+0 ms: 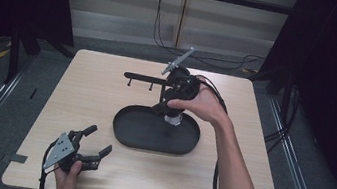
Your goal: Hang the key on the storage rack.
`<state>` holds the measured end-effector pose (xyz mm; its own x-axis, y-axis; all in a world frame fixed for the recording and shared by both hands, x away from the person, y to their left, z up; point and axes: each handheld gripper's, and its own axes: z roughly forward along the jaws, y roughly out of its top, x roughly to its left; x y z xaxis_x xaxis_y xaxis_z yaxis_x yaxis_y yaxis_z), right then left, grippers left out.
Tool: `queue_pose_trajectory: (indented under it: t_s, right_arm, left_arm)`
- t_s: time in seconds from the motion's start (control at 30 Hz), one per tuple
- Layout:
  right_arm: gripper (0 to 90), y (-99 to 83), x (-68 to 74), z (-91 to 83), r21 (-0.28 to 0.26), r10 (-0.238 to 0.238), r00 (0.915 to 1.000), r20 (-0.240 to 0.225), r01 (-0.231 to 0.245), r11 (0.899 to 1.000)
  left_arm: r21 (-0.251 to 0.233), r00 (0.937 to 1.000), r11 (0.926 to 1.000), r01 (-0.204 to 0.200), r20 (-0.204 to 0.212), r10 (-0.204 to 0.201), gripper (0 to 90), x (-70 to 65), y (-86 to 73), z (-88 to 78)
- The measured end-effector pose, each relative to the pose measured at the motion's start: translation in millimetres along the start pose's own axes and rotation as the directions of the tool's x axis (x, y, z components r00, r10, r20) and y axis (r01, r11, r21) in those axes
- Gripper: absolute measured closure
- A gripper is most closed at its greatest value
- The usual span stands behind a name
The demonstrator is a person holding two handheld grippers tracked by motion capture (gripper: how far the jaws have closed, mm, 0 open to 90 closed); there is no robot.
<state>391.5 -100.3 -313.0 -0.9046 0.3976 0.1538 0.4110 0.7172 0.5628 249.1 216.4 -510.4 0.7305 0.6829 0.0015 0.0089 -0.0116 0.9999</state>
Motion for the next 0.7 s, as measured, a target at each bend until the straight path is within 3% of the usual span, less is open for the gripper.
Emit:
queue_pose_trajectory:
  t_s: [0.4, 0.43, 0.53, 0.57, 0.67, 0.7]
  right_arm:
    - [27.3, -45.3, 14.1, 9.8, -0.092, 0.026, 0.9997, 0.007, -0.025, 0.995]
    - [25.5, -55.4, 16.5, 11.1, -0.129, 0.038, 0.9993, 0.006, -0.037, 0.991]
    - [24.2, -66.5, 19.8, 13.0, -0.157, 0.049, 0.9986, 0.018, -0.046, 0.987]
    - [24.0, -77.5, 22.7, 15.1, -0.202, 0.071, 0.9974, 0.011, -0.067, 0.977]
    - [21.9, -85.8, 24.6, 18.3, -0.208, 0.085, 0.9959, 0.028, -0.078, 0.975]
    - [22.2, -94.4, 27.9, 18.9, -0.260, 0.100, 0.9949, 0.009, -0.094, 0.961]
  left_arm:
    - [0.004, 1.0000, 1.0000, -0.004, 0.002, 0.004, 15.7, 0.3, 0.2, -0.2]
    - [0.003, 1.0000, 1.0000, 0.003, -0.002, -0.003, 15.7, -0.2, 0.1, -0.2]
    - [0.004, 1.0000, 1.0000, -0.002, 0.001, 0.002, 15.7, 0.2, 0.2, -0.2]
    - [0.004, 1.0000, 1.0000, -0.003, 0.001, 0.003, 15.7, 0.3, 0.2, -0.2]
    - [0.004, 1.0000, 1.0000, -0.003, 0.001, 0.003, 15.7, 0.3, 0.2, -0.2]
    - [0.004, 1.0000, 1.0000, -0.002, 0.001, 0.002, 15.7, 0.2, 0.2, -0.2]
